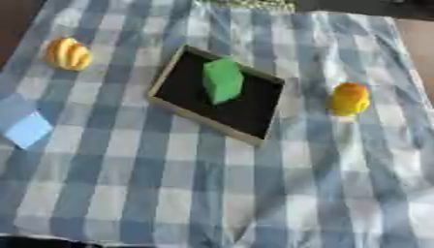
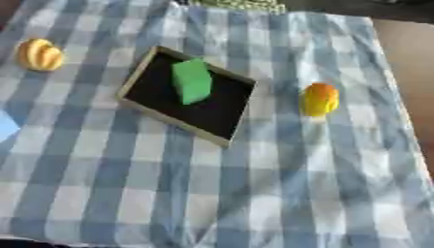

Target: Pick up objects on the table and place them in the box.

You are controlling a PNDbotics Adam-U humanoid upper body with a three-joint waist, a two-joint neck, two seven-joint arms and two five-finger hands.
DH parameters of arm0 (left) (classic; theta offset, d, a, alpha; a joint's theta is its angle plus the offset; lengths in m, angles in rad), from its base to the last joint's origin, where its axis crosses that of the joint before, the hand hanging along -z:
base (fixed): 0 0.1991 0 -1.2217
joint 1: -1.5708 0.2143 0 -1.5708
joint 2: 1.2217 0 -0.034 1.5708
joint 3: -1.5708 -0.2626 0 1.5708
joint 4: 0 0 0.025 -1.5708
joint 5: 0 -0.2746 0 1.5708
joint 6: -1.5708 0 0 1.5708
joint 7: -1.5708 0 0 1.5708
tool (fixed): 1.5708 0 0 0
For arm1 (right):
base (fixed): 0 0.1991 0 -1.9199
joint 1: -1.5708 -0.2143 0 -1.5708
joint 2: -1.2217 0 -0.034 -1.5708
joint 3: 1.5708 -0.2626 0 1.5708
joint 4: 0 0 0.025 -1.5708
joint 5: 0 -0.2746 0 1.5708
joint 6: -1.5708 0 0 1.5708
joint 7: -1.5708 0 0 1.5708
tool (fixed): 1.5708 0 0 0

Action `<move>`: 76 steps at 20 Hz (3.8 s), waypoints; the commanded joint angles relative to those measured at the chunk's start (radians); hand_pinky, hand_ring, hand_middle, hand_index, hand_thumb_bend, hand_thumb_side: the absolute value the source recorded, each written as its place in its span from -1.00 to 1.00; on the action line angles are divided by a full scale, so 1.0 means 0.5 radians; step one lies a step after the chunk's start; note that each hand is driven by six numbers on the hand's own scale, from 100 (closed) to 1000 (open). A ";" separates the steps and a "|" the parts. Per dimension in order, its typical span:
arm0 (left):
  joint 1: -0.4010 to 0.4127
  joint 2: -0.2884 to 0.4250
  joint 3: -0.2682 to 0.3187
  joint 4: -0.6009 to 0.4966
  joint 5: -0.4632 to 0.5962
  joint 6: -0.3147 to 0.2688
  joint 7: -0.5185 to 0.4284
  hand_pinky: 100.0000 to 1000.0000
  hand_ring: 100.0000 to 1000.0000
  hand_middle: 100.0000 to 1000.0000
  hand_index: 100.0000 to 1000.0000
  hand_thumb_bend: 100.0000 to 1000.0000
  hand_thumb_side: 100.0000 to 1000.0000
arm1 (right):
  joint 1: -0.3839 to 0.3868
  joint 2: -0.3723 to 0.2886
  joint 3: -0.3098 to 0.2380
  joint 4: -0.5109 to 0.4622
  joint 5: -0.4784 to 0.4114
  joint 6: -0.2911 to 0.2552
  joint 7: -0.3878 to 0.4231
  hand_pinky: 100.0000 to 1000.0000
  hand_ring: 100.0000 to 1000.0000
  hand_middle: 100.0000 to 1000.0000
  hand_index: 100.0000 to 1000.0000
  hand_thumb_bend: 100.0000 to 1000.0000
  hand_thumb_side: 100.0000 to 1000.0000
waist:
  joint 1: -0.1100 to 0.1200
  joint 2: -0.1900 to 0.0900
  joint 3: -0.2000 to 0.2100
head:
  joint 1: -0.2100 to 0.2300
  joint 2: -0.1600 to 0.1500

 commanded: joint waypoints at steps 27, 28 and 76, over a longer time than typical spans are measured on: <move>-0.025 0.086 -0.014 -0.030 0.007 0.004 -0.034 1.00 0.50 0.41 0.66 -1.00 0.15 | -0.085 -1.185 0.481 0.143 0.542 -0.154 0.510 0.73 0.73 0.73 0.89 -1.00 -0.70 | -0.041 -0.038 0.039 | -0.055 0.002; -0.026 0.087 -0.015 -0.030 0.008 0.005 -0.036 1.00 0.50 0.41 0.66 -1.00 0.15 | -0.099 -1.197 0.508 0.150 0.563 -0.157 0.543 0.73 0.73 0.73 0.89 -1.00 -0.69 | -0.043 -0.037 0.043 | -0.058 0.001; -0.068 0.050 -0.069 -0.030 0.035 0.036 -0.111 1.00 0.52 0.42 0.66 -1.00 0.16 | -0.322 -0.804 0.994 0.713 0.880 -0.225 0.960 0.94 0.86 0.71 1.00 -1.00 -0.20 | -0.018 0.010 0.103 | -0.092 -0.038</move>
